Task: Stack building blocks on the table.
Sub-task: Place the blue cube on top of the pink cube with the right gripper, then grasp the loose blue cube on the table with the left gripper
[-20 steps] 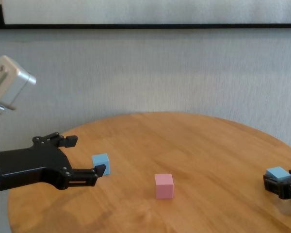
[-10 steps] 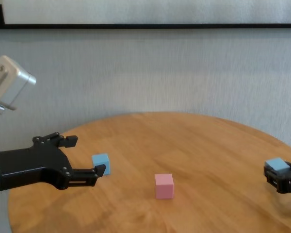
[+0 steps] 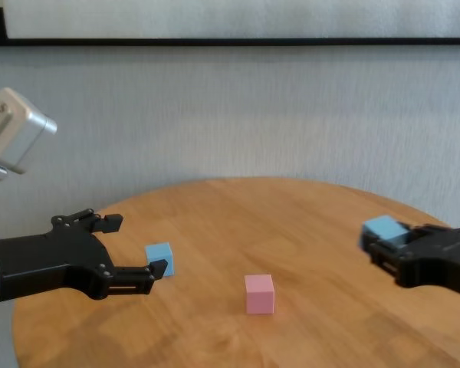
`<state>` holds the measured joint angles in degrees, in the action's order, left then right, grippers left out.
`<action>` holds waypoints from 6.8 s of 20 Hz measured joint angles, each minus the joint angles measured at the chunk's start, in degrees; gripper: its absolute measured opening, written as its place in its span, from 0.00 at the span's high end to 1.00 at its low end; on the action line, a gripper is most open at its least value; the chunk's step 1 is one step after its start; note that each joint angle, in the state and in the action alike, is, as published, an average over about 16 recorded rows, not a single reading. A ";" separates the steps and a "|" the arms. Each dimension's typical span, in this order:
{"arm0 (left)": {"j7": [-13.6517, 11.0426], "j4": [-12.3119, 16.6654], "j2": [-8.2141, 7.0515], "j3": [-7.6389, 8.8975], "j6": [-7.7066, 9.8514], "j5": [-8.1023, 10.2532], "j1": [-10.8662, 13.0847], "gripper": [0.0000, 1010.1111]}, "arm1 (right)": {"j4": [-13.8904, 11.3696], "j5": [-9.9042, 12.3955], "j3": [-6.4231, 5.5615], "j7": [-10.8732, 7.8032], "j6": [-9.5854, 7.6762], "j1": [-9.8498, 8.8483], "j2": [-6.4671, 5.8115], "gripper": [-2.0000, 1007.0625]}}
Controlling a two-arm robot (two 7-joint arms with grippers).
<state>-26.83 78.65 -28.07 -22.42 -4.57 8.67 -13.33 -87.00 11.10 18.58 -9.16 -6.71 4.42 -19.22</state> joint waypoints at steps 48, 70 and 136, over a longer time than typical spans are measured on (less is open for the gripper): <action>0.00 0.00 0.00 0.00 0.00 0.00 0.00 0.01 | 18.38 -8.57 5.47 -6.21 1.32 12.06 12.90 0.64; 0.00 0.00 0.00 0.00 0.00 0.00 0.00 0.01 | 21.25 -11.08 5.11 -5.13 1.75 12.90 14.80 0.64; 5.38 6.47 -0.55 5.13 4.01 0.33 7.61 0.01 | 21.09 -8.23 -8.30 0.95 1.45 15.84 10.89 0.01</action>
<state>-21.46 85.12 -28.63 -17.29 -0.56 9.00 -5.72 -65.92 2.87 10.28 -8.22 -5.27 20.26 -8.33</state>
